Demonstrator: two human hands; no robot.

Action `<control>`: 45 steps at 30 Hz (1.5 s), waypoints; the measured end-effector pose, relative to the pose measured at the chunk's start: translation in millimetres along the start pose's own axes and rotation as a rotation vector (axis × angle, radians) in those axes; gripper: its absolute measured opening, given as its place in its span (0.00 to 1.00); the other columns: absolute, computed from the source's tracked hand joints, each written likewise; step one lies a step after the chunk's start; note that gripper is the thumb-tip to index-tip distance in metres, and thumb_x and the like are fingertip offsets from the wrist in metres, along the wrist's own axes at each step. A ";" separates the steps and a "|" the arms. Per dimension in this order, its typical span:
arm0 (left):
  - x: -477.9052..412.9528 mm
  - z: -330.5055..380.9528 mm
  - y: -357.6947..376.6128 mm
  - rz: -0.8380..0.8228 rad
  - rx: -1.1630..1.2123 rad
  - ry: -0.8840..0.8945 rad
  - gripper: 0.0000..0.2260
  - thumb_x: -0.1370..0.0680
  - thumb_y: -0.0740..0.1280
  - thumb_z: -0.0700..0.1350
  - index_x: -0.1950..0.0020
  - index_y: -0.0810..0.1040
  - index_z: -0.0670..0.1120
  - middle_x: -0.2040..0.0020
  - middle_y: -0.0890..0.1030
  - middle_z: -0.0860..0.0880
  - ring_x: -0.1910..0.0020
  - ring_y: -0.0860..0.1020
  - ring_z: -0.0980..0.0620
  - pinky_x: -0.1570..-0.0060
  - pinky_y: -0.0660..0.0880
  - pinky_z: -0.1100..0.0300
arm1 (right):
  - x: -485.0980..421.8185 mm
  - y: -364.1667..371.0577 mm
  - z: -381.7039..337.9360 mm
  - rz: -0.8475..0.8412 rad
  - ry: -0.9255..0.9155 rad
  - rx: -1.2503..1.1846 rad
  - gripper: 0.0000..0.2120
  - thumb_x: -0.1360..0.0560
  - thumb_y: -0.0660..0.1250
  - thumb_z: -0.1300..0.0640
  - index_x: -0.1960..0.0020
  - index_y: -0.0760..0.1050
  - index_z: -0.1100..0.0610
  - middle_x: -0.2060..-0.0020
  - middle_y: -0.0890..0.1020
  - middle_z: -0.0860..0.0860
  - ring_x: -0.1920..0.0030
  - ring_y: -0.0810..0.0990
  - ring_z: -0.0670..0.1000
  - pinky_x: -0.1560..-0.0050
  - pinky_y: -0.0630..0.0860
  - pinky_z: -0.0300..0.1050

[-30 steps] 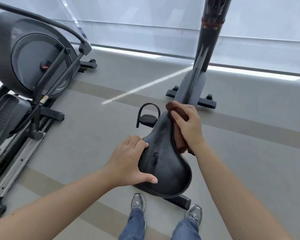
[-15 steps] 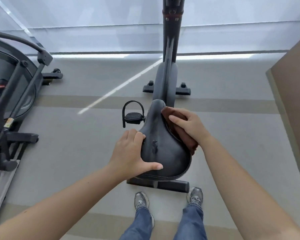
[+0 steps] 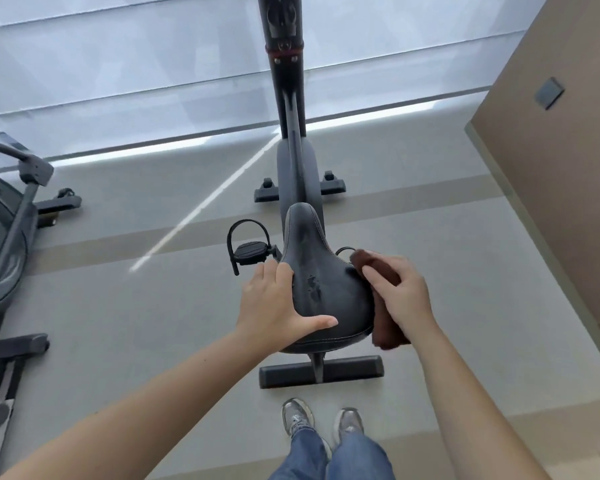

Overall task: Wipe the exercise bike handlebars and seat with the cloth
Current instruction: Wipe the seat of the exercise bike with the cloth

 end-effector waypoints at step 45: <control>-3.2 -14.0 -1.1 -0.269 0.085 0.514 0.39 0.41 0.68 0.70 0.39 0.68 0.46 0.48 0.69 0.49 0.46 0.66 0.49 0.48 0.67 0.56 | 114.5 45.6 -47.8 0.802 0.010 0.558 0.14 0.29 0.71 0.59 0.44 0.79 0.57 0.43 0.77 0.59 0.46 0.74 0.62 0.44 0.71 0.50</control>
Point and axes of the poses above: each hand's wrist, its own x-axis away from the middle knuckle, its own y-axis out of the palm, z = x × y, the point moved 9 cm from there along -x, towards the middle knuckle
